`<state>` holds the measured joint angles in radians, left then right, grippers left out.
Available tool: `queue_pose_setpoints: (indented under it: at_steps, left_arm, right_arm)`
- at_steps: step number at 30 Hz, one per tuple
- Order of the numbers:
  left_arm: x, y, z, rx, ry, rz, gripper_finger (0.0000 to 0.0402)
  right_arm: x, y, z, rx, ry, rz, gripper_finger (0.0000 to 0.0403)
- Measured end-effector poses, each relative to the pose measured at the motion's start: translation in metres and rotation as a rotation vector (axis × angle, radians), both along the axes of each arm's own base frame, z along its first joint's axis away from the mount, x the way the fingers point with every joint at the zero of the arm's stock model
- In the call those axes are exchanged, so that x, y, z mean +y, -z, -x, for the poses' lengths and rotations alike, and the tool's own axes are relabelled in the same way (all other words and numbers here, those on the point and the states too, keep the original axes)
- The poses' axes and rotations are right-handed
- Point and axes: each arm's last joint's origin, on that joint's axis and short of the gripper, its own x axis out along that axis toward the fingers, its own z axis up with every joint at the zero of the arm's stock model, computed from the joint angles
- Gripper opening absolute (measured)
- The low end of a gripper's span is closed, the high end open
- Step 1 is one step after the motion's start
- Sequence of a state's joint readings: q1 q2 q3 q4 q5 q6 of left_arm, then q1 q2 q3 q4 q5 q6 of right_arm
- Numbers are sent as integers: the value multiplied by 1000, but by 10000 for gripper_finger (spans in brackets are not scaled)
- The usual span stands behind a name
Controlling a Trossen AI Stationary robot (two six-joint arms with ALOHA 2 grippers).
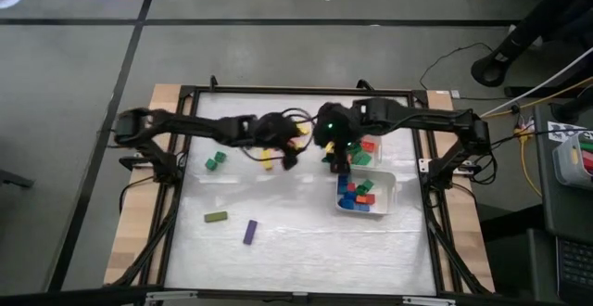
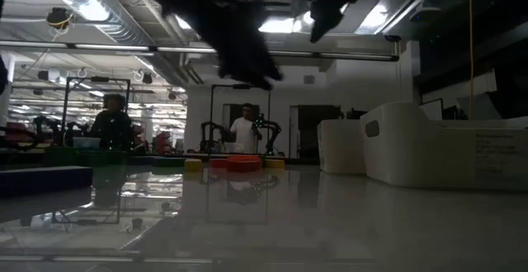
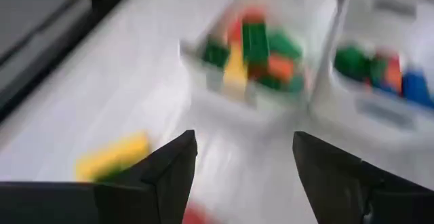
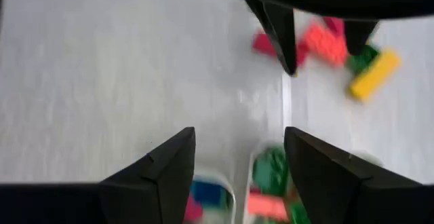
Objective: Sort blocks by size
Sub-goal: Put the violet thin rectangle block into the top white bin
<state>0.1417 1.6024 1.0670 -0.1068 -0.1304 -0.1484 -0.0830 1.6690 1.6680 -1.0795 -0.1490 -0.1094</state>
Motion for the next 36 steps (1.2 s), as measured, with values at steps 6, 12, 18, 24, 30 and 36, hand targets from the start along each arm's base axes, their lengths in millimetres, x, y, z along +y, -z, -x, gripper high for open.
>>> queue_pose_setpoints:
  at_steps: [6, 12, 18, 24, 30, 36]
  left_arm:
    - [-28, -18, 63, -31, 30, 48, 232]
    - [-55, -16, 122, -87, 64, 137, 232]
    - [-74, -8, 159, -134, 100, 256, 232]
    - [-88, -1, 174, -121, 133, 334, 232]
    - [-98, 1, 177, -97, 176, 357, 232]
    - [-102, 0, 178, -94, 198, 367, 232]
  right_arm:
    - [33, 17, -31, -101, -186, 56, 225]
    - [72, 41, -67, -251, -426, 167, 225]
    - [95, 80, -103, -366, -580, 258, 225]
    - [100, 120, -128, -426, -656, 241, 225]
    - [104, 146, -145, -511, -684, 220, 225]
    - [110, 156, -155, -573, -777, 101, 225]
